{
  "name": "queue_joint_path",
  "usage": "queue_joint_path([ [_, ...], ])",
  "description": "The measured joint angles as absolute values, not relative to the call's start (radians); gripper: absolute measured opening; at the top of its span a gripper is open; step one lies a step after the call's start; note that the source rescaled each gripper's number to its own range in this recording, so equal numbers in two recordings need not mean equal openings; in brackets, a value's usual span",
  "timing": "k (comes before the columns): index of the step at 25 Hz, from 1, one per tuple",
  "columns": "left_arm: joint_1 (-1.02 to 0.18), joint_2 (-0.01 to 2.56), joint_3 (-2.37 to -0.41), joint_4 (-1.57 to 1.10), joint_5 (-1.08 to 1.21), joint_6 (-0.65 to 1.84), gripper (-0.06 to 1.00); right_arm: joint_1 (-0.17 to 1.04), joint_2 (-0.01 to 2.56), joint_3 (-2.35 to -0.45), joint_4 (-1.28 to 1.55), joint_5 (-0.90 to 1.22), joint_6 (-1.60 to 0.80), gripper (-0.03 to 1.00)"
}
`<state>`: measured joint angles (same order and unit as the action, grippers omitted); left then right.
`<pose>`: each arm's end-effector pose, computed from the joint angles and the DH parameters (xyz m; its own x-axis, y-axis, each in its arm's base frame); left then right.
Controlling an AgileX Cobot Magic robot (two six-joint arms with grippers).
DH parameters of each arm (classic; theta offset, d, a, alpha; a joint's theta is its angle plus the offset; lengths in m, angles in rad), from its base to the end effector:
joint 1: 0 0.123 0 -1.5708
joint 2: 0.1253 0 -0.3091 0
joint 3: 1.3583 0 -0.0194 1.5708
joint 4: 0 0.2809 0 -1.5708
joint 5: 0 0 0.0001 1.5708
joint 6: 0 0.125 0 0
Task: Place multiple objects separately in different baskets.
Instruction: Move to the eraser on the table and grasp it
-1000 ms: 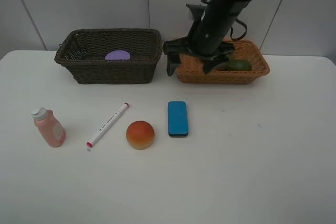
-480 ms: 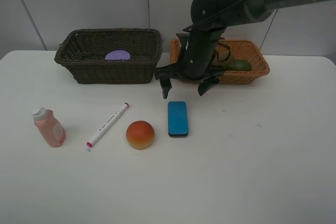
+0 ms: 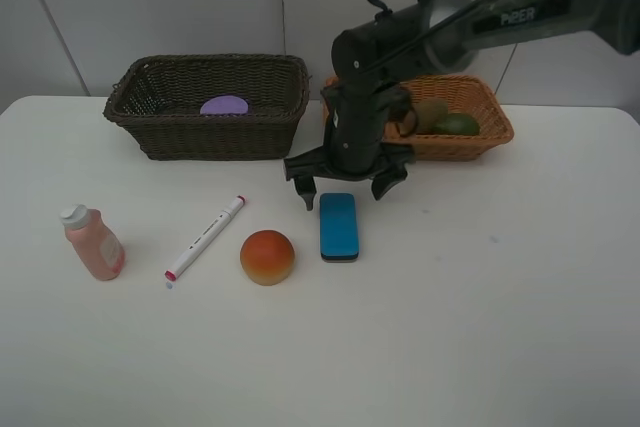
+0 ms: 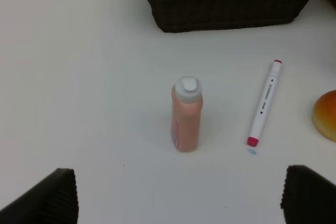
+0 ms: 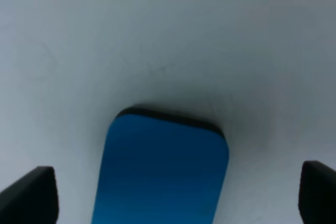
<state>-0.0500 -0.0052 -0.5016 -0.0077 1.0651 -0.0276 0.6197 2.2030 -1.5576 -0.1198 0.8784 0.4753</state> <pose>0.0263 -0.0022 0.2765 -0.4548 -0.0086 -0.8905 0.0417 0.9986 -0.0310 0.3957 0.2682 0.0919 -0.9636 -0.2127 -0.1619 -0.2105 0.9771 -0.0307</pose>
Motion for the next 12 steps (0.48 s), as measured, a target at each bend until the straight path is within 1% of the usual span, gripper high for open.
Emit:
queue_joint_path([
  [12, -0.05, -0.005, -0.502, -0.008, 1.065, -0.028, 1.0, 0.62, 2.248, -1.559, -0.112, 0.869, 0.477, 1.0],
])
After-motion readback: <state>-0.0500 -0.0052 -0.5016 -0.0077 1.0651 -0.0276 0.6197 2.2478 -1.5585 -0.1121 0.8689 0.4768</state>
